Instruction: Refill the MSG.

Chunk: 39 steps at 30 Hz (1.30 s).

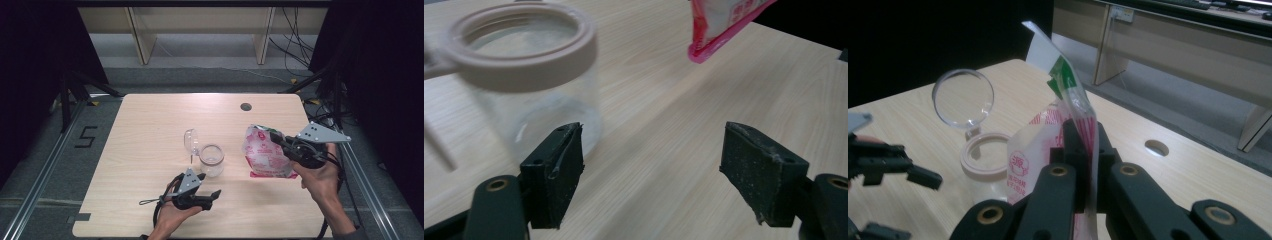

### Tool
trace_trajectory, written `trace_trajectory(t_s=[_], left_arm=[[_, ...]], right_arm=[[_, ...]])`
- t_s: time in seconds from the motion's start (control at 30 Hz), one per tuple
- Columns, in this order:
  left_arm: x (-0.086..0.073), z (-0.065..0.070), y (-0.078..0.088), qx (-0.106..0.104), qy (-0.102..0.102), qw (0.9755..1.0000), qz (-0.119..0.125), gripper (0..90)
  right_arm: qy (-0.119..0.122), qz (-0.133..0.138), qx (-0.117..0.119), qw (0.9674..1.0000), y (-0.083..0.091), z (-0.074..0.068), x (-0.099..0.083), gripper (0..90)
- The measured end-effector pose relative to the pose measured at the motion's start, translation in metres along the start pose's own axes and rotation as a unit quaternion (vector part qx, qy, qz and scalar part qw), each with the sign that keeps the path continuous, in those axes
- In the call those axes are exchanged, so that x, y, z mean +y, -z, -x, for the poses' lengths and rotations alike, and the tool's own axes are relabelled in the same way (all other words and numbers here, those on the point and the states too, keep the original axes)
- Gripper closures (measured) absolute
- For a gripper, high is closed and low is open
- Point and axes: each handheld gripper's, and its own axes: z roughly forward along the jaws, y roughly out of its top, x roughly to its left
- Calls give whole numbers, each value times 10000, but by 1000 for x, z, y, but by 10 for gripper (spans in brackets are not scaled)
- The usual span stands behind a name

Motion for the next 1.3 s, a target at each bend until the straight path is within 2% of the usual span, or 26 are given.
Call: trace_trajectory(t_s=[0.03, 0.07, 0.1, 0.13, 0.17, 0.2, 0.27, 0.3, 0.37, 0.4, 0.43, 0.5, 0.63, 0.7, 0.73, 0.8, 0.83, 0.9, 0.93, 1.03, 1.07, 1.1, 1.17, 1.2, 1.23, 1.3], left_arm=[[2, 4, -5, 4, -58, 10000, -3, 247], [4, 7, -10, 9, -78, 10000, -43, 249], [8, 14, -20, -104, -104, 9999, -40, 254], [8, 14, -20, -104, -104, 9999, -40, 258], [11, 22, -33, -72, -176, 9998, -26, 266], [11, 22, -33, -72, -176, 9998, -26, 271], [13, 29, -51, -112, -193, 9997, -26, 278], [16, 34, -61, 2, -265, 9996, 1, 281], [19, 38, -65, 65, -316, 9995, 74, 286], [23, 44, -72, 221, -525, 9984, 49, 299], [24, 46, -75, 337, -652, 9973, 63, 300], [27, 51, -77, 339, -609, 9975, 129, 318], [29, 56, -80, 441, -723, 9962, 200, 487], [29, 59, -83, 582, -641, 9958, 306, 525], [30, 59, -84, 610, -619, 9956, 343, 612], [30, 59, -86, 678, -613, 9948, 460, 696], [30, 58, -87, 610, -508, 9954, 545, 706], [30, 58, -87, 604, -448, 9955, 575, 713], [30, 58, -86, 599, -342, 9959, 592, 713], [29, 56, -85, 597, -222, 9958, 650, 720], [29, 55, -85, 521, -209, 9960, 696, 720], [29, 57, -84, 503, -111, 9964, 678, 723], [28, 58, -84, 487, -86, 9965, 671, 725], [28, 58, -85, 456, 14, 9963, 728, 726], [28, 58, -86, 316, 152, 9959, 839, 726], [28, 58, -86, 327, 200, 9954, 880, 727]], right_arm=[[88, 67, -5, 9999, -1, 1, 2, 900], [0, 33, 53, 10000, -1, -1, 4, 900], [-59, 5, 103, 9999, 0, -3, 8, 900], [77, 94, 86, 9999, 0, -3, 10, 900], [55, 74, 87, 9999, 1, -5, 12, 900], [55, 74, 87, 9999, 1, -5, 12, 900], [217, 194, 109, 9995, 2, -8, 15, 900], [231, 146, 137, 9995, 4, -12, 19, 900], [234, 156, 150, 9995, 4, -12, 20, 900], [42, 82, 329, 9994, 5, -16, 21, 900], [147, 110, 369, 9992, 4, -17, 21, 900], [147, 86, 411, 9990, 4, -19, 22, 900], [249, 105, 389, 9989, 2, -21, 23, 900], [286, 32, 447, 9986, 1, -24, 25, 900], [342, 25, 386, 9987, -2, -27, 27, 900], [381, -11, 361, 9986, -4, -29, 28, 900], [438, -99, 361, 9983, -7, -29, 32, 900], [403, -119, 370, 9984, -9, -29, 33, 900], [419, -95, 349, 9985, -11, -29, 35, 900], [413, -127, 350, 9985, -19, -28, 40, 900], [413, -127, 350, 9985, -19, -28, 40, 900], [463, -117, 327, 9983, -23, -26, 42, 900], [416, -156, 328, 9985, -24, -26, 43, 900], [406, -157, 308, 9986, -27, -27, 44, 900], [434, -227, 336, 9982, -32, -29, 46, 900], [423, -235, 372, 9981, -35, -30, 48, 900]])
